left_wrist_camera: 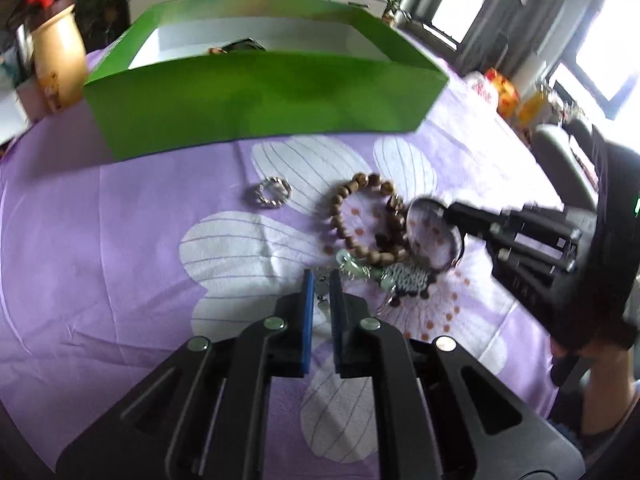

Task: Organize jewelry
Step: 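Grasp the green bead bracelet with the left tool while the right tool grasps the silver bangle, then carry the green bracelet and silver bangle into the green box and release both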

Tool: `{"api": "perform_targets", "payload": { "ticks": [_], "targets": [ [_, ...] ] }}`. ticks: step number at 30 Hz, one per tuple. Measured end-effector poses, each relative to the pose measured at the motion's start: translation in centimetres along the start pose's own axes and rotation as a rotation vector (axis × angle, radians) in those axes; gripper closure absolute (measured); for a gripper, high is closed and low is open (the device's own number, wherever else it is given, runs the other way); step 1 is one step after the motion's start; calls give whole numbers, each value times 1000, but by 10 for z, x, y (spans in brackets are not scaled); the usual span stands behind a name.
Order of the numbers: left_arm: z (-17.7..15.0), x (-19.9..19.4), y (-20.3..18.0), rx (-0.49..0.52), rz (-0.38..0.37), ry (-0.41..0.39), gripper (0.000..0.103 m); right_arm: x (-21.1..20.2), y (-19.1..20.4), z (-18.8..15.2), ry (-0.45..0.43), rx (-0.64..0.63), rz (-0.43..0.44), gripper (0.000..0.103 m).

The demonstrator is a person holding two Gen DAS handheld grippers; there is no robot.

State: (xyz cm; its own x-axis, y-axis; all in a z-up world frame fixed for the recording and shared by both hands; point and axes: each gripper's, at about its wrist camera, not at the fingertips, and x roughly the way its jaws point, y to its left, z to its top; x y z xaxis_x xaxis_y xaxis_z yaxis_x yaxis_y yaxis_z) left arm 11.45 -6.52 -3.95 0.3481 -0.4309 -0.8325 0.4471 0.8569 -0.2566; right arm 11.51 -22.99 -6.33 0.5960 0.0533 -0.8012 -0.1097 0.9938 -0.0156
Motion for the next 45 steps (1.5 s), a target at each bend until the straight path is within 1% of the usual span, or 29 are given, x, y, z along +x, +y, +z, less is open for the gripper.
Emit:
{"api": "perform_targets", "payload": {
  "ticks": [2,4,8,11,14,18,25,30,34,36,40,45],
  "targets": [
    [2,-10,6,-28,-20,-35,96,-6,0,2,-22,3,-3,100],
    [4,-22,11,-41,-20,-68,96,-13,-4,4,-51,20,-2,100],
    [11,-49,15,-60,-43,-135,96,-34,-14,8,-129,64,7,100],
    [12,-64,17,-74,-53,-170,96,-45,-19,10,-169,88,20,100],
    [13,-78,18,-80,-61,-201,96,-52,-22,12,-188,103,35,100],
    [16,-89,22,-99,-68,-220,96,-60,-23,16,-214,124,47,100],
    [29,-98,30,-131,-78,-236,96,-70,-21,28,-261,151,75,100],
    [55,-113,33,-122,-53,-269,96,-79,-20,39,-297,158,72,100],
    [80,-117,30,-101,-34,-277,96,-85,-17,56,-315,123,59,100],
    [93,-117,28,-93,-37,-283,96,-86,-18,66,-326,110,50,100],
    [121,-110,23,-87,-37,-291,96,-85,-23,83,-338,90,35,100],
    [154,-91,16,-87,-37,-280,96,-68,-26,106,-318,50,-4,100]
  ]
}}
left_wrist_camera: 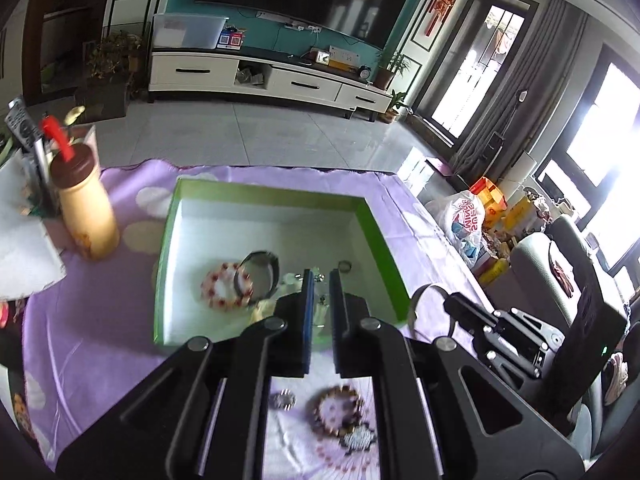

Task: Organize jewelry
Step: 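Carry the green bracelet and silver bangle into the green box and release both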

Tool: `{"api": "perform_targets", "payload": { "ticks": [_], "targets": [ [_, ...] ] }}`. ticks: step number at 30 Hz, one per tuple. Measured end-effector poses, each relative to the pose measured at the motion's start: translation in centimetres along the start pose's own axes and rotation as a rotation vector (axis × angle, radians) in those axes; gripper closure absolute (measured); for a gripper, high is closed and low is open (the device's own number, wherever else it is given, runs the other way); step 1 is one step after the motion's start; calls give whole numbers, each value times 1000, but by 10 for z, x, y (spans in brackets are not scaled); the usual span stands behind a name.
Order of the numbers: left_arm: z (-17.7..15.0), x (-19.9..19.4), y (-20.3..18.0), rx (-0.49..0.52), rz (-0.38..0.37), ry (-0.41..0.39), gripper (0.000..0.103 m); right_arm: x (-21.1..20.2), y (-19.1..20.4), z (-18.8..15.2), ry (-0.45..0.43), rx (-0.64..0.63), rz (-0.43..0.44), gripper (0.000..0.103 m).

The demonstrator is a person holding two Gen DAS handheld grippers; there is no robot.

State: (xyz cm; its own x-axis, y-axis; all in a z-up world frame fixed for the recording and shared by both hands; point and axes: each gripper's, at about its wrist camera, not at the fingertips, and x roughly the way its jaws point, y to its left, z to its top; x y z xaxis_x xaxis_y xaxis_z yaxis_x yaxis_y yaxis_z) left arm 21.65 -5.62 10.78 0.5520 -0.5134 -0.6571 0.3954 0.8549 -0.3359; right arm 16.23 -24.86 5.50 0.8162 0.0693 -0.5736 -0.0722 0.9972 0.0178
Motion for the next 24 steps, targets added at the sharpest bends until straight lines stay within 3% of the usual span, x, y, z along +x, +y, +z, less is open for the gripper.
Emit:
{"api": "perform_targets", "payload": {
  "ticks": [7,14,24],
  "targets": [
    [19,52,-9,13,30,58,96,40,-10,15,50,-12,-29,100],
    [22,105,-1,-41,21,140,96,81,-18,21,113,-22,-66,100],
    [17,145,-4,3,55,195,96,112,-10,19,172,-83,-88,100]
  ]
}}
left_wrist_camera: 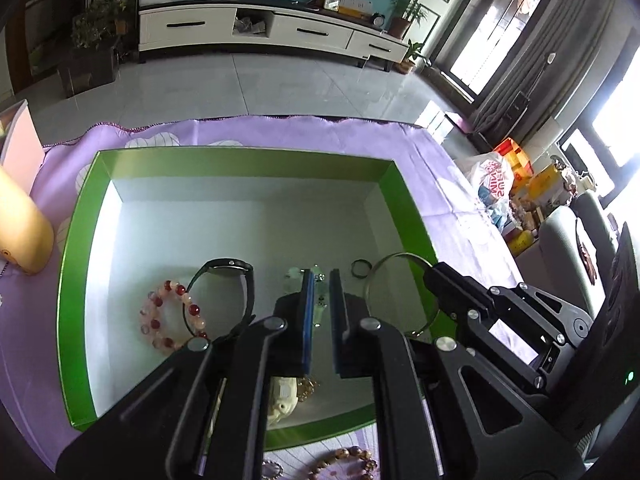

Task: Organize jewelry
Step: 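Carry the green bracelet and silver bangle into the green box and release both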

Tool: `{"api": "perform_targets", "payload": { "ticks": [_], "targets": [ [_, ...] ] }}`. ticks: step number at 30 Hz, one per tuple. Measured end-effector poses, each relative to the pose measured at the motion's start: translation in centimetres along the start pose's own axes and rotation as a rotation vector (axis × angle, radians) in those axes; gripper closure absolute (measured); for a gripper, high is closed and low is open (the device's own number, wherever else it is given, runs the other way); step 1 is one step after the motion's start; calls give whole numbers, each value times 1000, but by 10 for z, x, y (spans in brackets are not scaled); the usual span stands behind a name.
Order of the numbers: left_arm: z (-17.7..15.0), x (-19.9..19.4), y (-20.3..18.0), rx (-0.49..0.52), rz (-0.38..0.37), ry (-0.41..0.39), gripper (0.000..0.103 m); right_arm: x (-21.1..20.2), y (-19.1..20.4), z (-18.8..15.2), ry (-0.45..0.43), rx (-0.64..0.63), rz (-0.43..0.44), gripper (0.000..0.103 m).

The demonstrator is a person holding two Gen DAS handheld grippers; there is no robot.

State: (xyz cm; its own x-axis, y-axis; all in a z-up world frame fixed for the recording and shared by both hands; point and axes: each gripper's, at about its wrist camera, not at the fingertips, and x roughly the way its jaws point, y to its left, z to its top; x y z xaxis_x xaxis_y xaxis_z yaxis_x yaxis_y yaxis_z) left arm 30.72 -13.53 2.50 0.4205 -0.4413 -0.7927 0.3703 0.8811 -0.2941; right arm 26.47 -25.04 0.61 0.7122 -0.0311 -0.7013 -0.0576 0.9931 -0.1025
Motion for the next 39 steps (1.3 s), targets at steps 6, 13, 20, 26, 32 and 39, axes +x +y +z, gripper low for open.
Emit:
{"api": "perform_targets", "payload": {
  "ticks": [6,13,20,26,32,39],
  "targets": [
    [1,14,1,15,24,24,96,13,8,1,25,-47,-7,100],
    [-4,25,3,18,45,47,96,22,11,1,41,-68,-12,100],
    [-8,32,1,35,59,61,96,28,12,-4,61,-84,-9,100],
    [-9,34,-1,41,67,63,96,29,12,-4,65,-76,4,100],
    [-9,34,0,44,79,63,95,29,12,-3,66,-72,9,99],
    [-11,34,-4,58,90,58,95,29,11,-3,67,-69,14,99]
  ]
}}
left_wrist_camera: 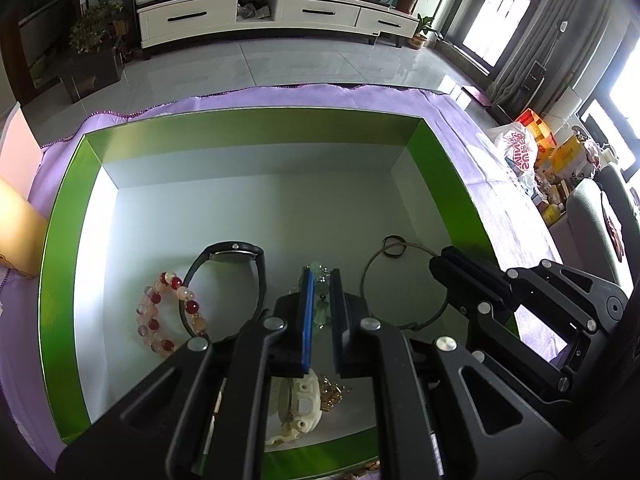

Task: Organize jewelry
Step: 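Carry the green bracelet and silver bangle into the green box and release both, then move both open tools back over the silver ring and wooden bead bracelet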

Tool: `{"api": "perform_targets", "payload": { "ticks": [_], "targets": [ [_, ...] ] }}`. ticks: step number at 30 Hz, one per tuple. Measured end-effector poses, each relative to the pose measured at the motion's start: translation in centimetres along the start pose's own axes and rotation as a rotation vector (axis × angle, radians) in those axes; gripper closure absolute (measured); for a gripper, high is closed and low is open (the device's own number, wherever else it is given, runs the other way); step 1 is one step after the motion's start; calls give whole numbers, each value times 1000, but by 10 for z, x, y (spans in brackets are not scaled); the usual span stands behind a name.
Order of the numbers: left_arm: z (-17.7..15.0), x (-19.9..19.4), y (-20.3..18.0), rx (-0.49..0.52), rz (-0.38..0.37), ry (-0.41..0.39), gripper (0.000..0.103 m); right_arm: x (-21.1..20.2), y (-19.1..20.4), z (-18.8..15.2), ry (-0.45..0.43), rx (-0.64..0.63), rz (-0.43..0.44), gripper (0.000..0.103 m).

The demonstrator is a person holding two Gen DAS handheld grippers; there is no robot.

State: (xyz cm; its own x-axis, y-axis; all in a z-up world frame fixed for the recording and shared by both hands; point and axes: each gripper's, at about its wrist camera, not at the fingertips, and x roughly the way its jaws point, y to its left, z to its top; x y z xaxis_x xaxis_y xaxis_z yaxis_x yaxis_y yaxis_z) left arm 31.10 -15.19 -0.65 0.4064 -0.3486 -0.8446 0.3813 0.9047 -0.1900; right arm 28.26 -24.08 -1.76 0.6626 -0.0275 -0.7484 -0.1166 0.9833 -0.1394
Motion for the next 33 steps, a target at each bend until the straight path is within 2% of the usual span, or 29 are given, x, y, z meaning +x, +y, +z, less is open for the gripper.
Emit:
{"api": "perform_targets", "payload": {
  "ticks": [6,8,17,19,20,22,24,26,28,30,33],
  "targets": [
    [-1,-3,-4,10,14,-8,95,0,-1,-1,-2,7,4,99],
    [-2,-5,-4,7,16,-14,92,-2,-2,-1,-6,11,7,96],
    [-2,-21,-8,26,46,-54,70,-20,-9,-4,-38,49,22,93],
    [-3,-27,-7,31,54,-67,57,-25,-11,-7,-46,62,31,90],
    [-5,-31,-8,37,64,-78,54,-29,-12,-8,-51,70,36,89],
    [-6,-38,-9,46,75,-94,43,-39,-15,-13,-68,87,47,81],
    [-9,-45,-10,51,88,-108,36,-49,-18,-16,-85,104,58,70],
    [-14,-53,-11,58,97,-121,33,-59,-18,-20,-99,119,68,64],
    [-20,-62,-12,61,102,-138,28,-69,-19,-24,-112,137,80,52],
    [-28,-74,-14,63,107,-159,24,-80,-19,-29,-123,155,98,44],
    [-41,-91,-15,65,122,-190,12,-93,-17,-36,-127,172,121,39]
  ]
}}
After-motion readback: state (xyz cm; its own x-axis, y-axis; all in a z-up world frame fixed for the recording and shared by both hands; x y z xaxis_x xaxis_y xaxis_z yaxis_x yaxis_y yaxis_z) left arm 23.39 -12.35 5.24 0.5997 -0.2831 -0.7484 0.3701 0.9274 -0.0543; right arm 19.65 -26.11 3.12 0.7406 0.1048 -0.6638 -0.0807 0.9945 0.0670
